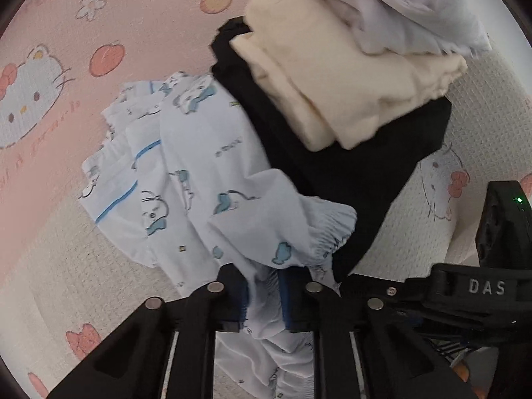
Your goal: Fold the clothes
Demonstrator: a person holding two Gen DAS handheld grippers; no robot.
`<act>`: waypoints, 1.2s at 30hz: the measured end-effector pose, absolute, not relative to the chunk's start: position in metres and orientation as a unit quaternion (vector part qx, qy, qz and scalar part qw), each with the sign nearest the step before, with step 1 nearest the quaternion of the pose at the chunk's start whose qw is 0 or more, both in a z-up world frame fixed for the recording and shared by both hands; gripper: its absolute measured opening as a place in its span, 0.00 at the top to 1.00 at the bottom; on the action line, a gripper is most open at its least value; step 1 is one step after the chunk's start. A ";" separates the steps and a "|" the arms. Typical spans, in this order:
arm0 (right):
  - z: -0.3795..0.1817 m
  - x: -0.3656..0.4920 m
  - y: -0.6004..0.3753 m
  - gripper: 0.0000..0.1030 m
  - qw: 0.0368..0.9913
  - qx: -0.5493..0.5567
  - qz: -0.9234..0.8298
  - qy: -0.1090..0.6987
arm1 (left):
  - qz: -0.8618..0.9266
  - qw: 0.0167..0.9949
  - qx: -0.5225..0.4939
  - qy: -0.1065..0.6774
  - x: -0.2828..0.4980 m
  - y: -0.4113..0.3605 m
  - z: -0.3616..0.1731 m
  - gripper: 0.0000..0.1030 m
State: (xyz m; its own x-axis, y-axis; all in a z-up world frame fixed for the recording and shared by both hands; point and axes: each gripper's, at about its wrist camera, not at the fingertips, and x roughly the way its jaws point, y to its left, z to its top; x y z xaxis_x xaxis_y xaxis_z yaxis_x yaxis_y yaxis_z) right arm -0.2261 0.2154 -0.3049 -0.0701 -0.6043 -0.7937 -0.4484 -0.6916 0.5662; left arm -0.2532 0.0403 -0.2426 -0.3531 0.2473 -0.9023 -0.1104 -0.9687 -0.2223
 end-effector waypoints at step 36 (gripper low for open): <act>-0.260 -0.167 0.212 0.77 0.195 0.645 -0.727 -0.130 | 0.843 -0.022 -0.521 -0.131 -0.154 -0.131 -0.197 0.93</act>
State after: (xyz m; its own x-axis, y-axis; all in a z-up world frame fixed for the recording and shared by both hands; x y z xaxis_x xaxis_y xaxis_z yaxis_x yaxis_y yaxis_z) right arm -0.1671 0.2124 -0.2603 -0.0908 -0.4514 -0.8877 0.1154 -0.8901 0.4409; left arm -0.1539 -0.1308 -0.1973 -0.4566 0.0987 -0.8842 0.1736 -0.9648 -0.1974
